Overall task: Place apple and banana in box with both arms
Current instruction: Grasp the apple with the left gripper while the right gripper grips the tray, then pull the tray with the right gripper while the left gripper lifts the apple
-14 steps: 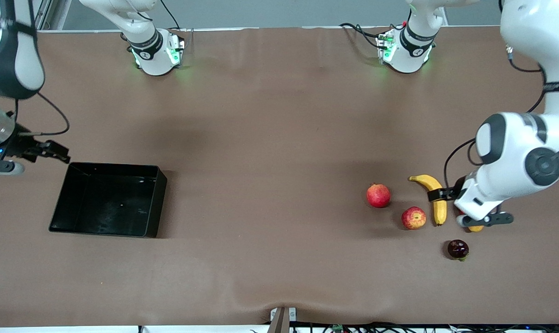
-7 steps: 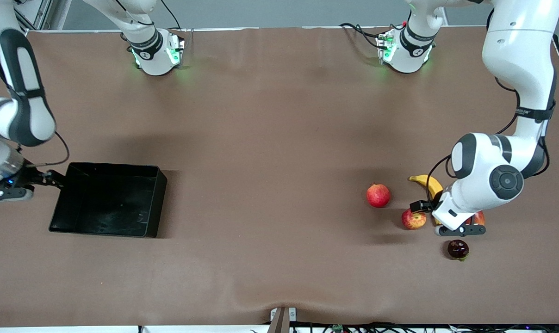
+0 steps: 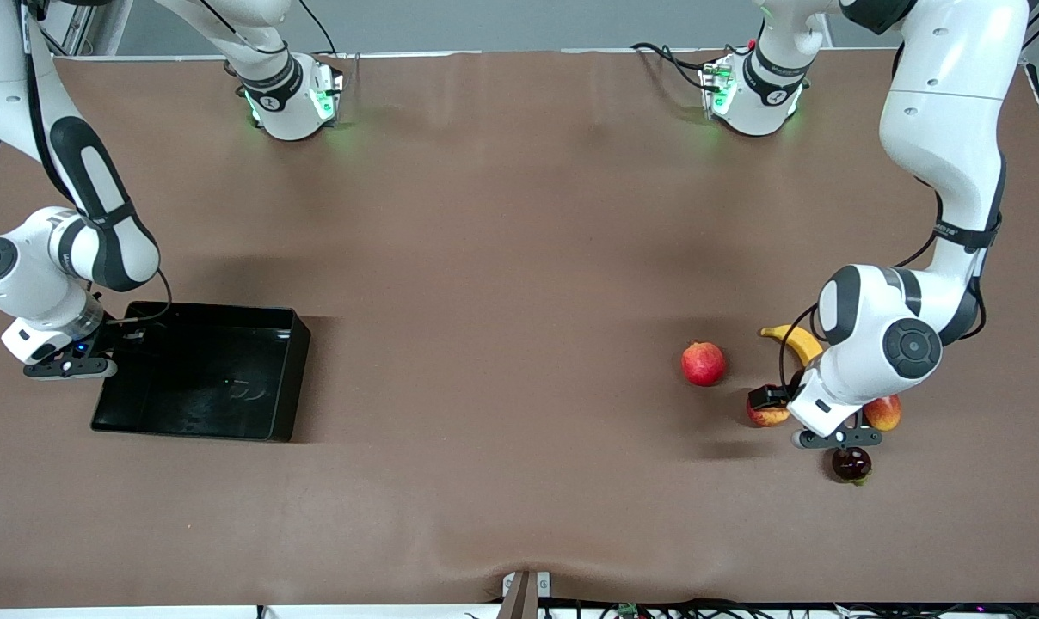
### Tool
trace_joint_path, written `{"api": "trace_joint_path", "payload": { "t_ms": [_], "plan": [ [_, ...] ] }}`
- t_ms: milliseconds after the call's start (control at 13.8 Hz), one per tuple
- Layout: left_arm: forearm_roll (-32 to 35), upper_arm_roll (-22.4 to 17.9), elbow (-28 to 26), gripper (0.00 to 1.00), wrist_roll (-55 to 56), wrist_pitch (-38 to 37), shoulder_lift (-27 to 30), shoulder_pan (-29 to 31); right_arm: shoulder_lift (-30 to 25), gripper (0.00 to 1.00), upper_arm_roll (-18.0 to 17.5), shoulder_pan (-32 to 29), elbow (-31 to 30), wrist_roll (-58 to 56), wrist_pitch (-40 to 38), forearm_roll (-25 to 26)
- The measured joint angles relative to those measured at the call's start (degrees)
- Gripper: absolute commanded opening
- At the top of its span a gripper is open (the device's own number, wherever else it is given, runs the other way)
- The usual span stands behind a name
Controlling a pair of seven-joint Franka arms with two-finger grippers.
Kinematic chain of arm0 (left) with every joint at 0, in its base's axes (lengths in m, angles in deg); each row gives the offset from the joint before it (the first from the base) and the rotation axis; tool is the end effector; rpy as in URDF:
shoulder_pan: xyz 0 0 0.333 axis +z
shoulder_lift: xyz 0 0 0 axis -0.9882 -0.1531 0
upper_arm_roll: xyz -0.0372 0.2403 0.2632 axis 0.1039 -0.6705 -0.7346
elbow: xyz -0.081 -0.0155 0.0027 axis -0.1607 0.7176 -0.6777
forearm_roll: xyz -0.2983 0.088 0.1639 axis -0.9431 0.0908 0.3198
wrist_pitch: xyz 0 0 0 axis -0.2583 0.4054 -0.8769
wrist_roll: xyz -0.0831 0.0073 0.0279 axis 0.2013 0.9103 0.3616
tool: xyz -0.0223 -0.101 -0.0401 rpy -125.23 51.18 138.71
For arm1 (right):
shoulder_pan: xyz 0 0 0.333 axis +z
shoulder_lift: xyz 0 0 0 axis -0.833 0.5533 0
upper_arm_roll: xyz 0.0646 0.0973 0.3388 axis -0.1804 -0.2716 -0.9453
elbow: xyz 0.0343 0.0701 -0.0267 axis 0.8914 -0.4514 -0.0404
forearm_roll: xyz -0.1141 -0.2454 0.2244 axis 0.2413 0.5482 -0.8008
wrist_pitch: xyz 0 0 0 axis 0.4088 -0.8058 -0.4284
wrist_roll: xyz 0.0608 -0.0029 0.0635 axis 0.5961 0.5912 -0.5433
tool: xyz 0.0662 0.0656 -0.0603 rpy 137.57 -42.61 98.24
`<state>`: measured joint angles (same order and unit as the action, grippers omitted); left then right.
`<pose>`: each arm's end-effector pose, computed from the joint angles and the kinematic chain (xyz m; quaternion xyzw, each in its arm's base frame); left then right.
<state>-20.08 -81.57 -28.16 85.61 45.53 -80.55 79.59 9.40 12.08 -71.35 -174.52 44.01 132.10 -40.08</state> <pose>0.6800 -0.0743 0.2881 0.9995 0.0148 0.0187 0.0201 0.5690 -0.2007 0.2730 0.9945 0.0466 0.0737 0.0579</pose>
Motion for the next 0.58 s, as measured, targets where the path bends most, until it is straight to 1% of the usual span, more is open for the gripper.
{"api": "trace_joint_path", "payload": {
  "t_ms": [73,291,363,436,509,581],
  "plan": [
    [-0.84,0.03,0.04,1.0,0.01,0.41,-0.42,-0.01,0.0,0.0,-0.04,-0.04,-0.04,0.0,0.14,0.0],
    [-2.96,0.16,0.14,1.0,0.01,0.77,-1.14,-0.12,0.01,0.0,-0.22,-0.04,-0.11,-0.01,0.25,0.0],
    [-3.09,0.22,0.14,0.89,0.01,0.77,-1.33,-0.17,0.01,0.0,-0.22,-0.04,-0.14,-0.02,0.33,0.0],
    [-3.11,0.23,0.14,0.75,-0.01,0.77,-1.54,-0.24,0.0,0.0,-0.22,-0.04,-0.18,-0.02,0.39,0.0],
    [-3.11,0.23,0.14,0.58,-0.02,0.77,-1.69,-0.26,-0.06,0.0,-0.33,-0.04,-0.25,-0.02,0.38,-0.02],
    [-3.11,0.22,0.14,0.37,-0.04,0.77,-1.76,-0.25,-0.22,0.0,-0.56,-0.04,-0.42,-0.02,0.34,-0.02]
  ]
}}
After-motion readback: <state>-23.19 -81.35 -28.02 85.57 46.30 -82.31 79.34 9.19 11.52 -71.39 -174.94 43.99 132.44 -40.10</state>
